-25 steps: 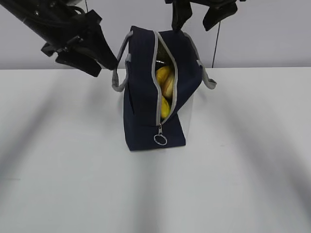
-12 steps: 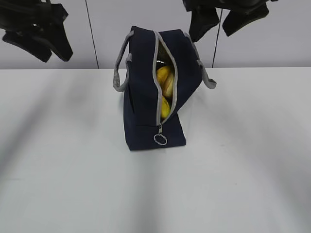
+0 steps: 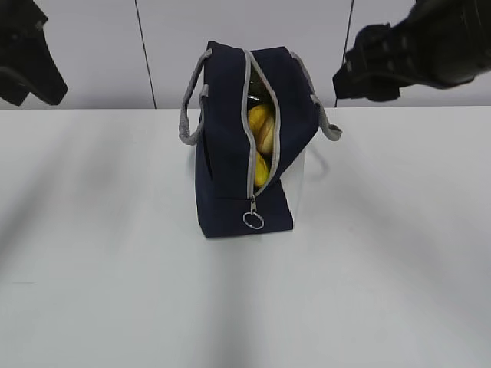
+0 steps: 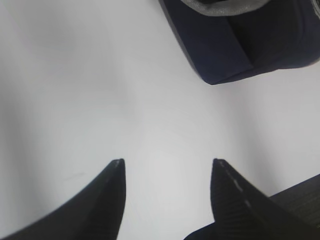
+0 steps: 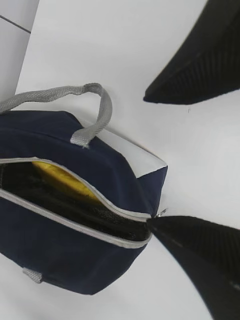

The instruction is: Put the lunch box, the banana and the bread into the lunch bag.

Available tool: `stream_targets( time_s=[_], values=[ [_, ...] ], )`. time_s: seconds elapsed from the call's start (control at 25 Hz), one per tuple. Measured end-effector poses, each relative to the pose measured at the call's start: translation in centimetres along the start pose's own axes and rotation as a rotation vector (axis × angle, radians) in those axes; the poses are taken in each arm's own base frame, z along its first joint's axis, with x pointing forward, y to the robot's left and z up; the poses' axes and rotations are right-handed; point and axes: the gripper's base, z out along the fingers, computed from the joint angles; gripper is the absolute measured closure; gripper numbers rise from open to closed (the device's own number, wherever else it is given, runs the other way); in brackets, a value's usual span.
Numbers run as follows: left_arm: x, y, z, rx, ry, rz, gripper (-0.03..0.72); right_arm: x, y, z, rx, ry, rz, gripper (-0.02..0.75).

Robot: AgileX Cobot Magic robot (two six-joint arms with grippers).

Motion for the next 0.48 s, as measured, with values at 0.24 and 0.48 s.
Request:
stream_targets(
  time_s=[0.24, 0.48],
  values=[
    [2.3, -0.1, -1.1, -0.009, 0.003, -0.002, 0.275, 3.9, -0.2, 0.5, -0.006, -0.064, -0.003, 0.236],
    [4.9, 0.0, -1.9, -0.035, 0.015, 0.002, 0.274, 4.1, -0.2, 0.9, -0.012, -0.133, -0.005, 0.264]
  ],
)
